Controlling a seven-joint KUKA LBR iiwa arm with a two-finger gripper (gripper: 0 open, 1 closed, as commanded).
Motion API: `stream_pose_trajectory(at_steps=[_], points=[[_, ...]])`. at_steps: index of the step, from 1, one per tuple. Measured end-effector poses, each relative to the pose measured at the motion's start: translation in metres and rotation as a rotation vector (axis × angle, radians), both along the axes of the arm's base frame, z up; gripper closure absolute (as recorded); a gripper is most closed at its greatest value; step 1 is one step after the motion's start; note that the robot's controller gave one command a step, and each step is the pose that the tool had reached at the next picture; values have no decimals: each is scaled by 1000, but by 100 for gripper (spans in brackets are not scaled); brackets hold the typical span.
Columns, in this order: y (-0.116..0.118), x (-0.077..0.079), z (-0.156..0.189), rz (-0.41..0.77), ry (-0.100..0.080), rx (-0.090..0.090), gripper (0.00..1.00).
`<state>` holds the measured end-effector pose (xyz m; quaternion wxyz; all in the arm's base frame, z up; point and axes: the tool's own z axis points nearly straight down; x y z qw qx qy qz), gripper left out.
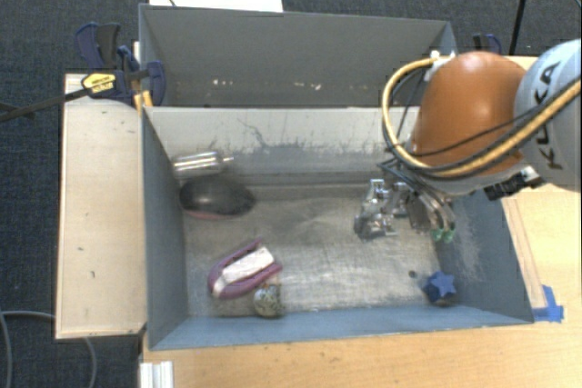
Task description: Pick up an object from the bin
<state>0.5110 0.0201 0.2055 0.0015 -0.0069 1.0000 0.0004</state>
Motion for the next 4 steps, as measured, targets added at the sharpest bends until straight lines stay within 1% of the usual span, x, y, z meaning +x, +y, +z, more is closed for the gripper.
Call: stream_pose_trajectory(at_steps=[1, 2, 3, 4], points=[[0, 0, 0, -1, 0, 0, 0], [50, 58, -80, 108, 1, 1, 0], [108, 22, -67, 145, 3, 3, 0], [141, -26, -126, 383, -27, -3, 0]])
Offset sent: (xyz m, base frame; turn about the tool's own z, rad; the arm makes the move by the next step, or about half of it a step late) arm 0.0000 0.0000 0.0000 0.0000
